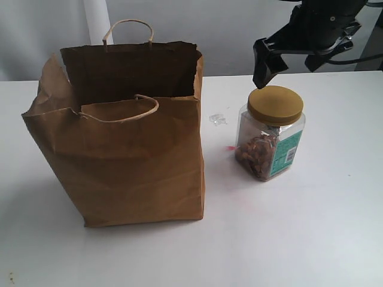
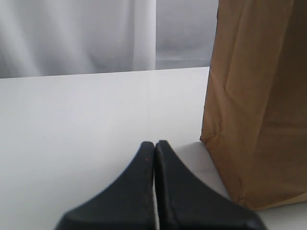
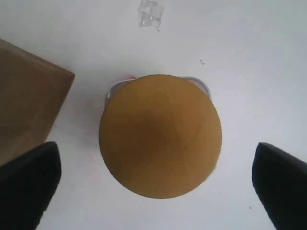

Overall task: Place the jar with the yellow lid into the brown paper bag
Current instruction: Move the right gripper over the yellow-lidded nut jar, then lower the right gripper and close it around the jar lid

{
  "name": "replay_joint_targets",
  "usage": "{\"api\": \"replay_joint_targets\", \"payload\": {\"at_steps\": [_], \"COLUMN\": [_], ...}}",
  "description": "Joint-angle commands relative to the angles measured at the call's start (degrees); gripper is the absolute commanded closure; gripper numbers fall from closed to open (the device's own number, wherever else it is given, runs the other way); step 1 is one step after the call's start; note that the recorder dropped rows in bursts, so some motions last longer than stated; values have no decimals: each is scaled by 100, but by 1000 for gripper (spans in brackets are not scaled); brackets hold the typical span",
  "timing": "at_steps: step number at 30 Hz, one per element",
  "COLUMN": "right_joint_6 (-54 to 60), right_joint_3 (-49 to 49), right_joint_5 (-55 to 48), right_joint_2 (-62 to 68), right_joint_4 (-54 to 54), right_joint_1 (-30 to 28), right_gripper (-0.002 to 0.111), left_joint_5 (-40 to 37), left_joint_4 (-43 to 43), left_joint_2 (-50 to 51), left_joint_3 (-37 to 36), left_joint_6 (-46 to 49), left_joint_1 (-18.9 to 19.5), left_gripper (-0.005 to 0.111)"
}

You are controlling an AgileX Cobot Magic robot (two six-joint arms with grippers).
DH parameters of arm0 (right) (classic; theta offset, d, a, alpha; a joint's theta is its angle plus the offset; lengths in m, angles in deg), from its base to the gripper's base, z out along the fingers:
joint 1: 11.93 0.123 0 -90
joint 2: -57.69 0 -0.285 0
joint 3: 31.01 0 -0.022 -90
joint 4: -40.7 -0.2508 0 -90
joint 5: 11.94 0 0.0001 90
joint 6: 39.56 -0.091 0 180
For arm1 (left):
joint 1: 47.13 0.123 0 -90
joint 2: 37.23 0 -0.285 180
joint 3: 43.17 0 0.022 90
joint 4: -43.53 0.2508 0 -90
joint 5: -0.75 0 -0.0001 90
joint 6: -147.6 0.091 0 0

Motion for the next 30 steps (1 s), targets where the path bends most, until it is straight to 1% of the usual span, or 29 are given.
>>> {"api": "replay_joint_targets", "payload": {"at_steps": [1,28,29,30], "right_joint_6": [4,34,46,19], "right_joint_3": [-57,-57,-57,-57], "right_joint_5": [-15,72,72,7], "right_joint_2": [197,1069,1069,1069], "right_joint_4": [-246,77,131,298], "right_joint_1": [14,14,14,14], "right_gripper": [3,3,4,10], "left_joint_5": [54,54,54,54], "left_joint_4": [-22,-22,-22,-22], "left_joint_2": [17,17,17,17], "left_joint_3": [13,13,13,13], "left_joint_6": [-22,-22,-22,-22], "left_joint_1": [-28,-28,-28,-28], "left_gripper": [106,106,106,106]}}
